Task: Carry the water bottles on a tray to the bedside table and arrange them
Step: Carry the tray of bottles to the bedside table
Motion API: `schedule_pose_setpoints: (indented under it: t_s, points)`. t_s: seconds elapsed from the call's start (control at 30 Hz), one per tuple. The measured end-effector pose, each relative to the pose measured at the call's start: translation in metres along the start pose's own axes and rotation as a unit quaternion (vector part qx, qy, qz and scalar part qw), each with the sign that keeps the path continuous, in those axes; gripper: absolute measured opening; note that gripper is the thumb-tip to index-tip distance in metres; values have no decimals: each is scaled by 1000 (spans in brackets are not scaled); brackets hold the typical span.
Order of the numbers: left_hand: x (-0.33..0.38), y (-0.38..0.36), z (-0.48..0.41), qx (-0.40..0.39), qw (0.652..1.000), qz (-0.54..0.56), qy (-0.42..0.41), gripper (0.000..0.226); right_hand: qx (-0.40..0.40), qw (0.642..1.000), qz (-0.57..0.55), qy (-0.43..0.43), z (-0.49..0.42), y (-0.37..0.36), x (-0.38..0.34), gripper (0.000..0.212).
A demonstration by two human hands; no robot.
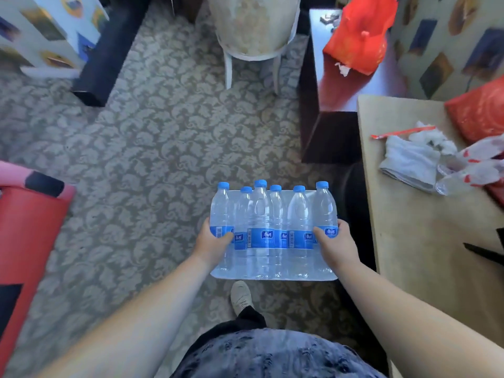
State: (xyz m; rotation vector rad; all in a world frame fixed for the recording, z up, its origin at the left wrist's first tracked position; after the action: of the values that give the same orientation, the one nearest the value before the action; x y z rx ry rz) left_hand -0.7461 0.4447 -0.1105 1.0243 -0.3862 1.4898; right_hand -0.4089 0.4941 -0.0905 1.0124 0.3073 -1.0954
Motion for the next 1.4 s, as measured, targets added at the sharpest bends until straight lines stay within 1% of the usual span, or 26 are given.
schedule_pose_setpoints:
  t_s: [0.2, 0.4, 0.63, 0.77, 0.93, 1.1, 1.23, 1.4]
  points:
    - [-16, 93, -32, 58, 998, 17, 20, 40, -47, 997, 35, 48, -3, -87, -71, 49]
    - [-32, 158, -38, 124, 989, 66, 48, 40, -93, 989, 77, 83, -8, -153, -129, 54]
    - [-33, 215, -62, 178, 979, 72, 69, 36, -143, 976, 108, 122, -26, -219, -195, 55]
    - [-23, 245, -90, 209, 972, 70, 77, 40, -166, 969, 123, 132, -44, -257, -237, 54]
    - [-7, 275, -124, 240, 962, 95, 91, 43, -197, 955, 153, 159, -72, -301, -302, 52]
    - [10, 298, -151, 280, 946, 131, 102, 38, -224, 937, 188, 191, -94, -341, -365, 52]
    - [17, 325, -174, 297, 936, 143, 119, 40, -245, 924, 205, 212, -103, -379, -411, 54]
    - [18, 372, -204, 314, 929, 154, 125, 42, -258, 916, 212, 222, -103, -431, -454, 52]
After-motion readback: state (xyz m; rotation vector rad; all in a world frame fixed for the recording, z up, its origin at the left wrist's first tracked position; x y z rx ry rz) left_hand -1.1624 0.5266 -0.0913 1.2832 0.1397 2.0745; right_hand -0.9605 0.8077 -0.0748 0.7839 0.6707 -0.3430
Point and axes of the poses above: each hand's wrist, its own z-axis away from the middle knuckle, its own y-axis out of the back of the hand, x = y × z, the point moved 6 cm from there along -z, towards the middle knuckle, and after that the axes turned 1 degree about -y, right-handed, at the moved point
